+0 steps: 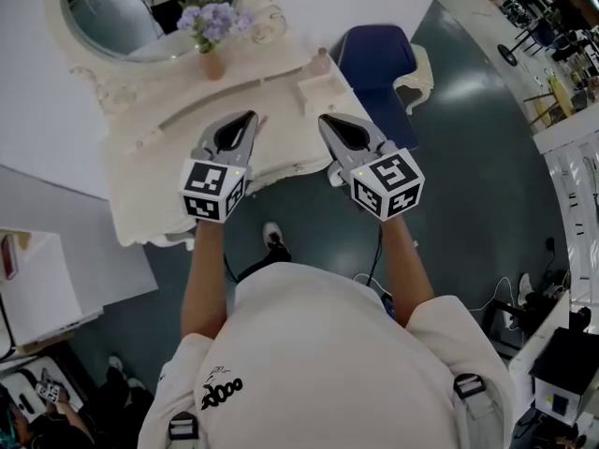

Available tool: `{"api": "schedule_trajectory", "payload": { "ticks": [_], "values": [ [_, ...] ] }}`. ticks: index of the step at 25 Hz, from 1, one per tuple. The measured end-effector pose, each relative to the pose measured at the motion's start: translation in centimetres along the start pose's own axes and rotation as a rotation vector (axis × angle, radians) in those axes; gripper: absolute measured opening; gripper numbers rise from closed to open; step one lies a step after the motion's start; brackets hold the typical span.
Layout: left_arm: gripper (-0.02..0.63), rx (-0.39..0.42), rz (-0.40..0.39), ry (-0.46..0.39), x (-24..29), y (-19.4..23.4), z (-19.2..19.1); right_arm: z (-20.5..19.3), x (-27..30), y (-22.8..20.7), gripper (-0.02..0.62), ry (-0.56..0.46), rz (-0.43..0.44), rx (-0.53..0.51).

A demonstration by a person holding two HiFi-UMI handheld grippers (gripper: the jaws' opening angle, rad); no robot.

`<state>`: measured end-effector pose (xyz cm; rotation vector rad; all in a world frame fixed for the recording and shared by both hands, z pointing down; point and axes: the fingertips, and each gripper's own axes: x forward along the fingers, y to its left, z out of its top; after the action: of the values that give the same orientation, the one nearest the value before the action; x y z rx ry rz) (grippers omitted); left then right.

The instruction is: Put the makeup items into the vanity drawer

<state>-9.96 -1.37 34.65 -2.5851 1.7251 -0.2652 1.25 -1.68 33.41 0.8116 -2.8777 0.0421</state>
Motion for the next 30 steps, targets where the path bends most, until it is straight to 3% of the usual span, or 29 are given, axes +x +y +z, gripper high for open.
{"api": "schedule_trajectory", "payload": {
  "ticks": [5,11,18,24,30],
  "values": [
    [0.003,-0.018,-0.006,0.022,3.7,4.4,-1.2,-0.3,4.7,-2.5,0.002,0.045,-0.003,0.043],
    [0.018,-0.049,-0.049,0.106,7.5,8.6,-4.6,-1.8,10.1,-5.0,0.002,0.086,-0.028,0.061],
    [0.096,-0.117,-0.037,0.290,9.5,12.3,-12.4,-5.3,13.9,-6.0,0.002,0.215,-0.009,0.036],
    [0.123,-0.198,-0.029,0.459,10.0,12.6,-20.1,-9.0,16.0,-5.6,0.002,0.272,0.100,0.100],
    [0.167,-0.273,0.012,0.585,10.5,12.5,-26.0,-11.8,17.9,-6.3,0.002,0.335,0.121,0.099]
  ]
}}
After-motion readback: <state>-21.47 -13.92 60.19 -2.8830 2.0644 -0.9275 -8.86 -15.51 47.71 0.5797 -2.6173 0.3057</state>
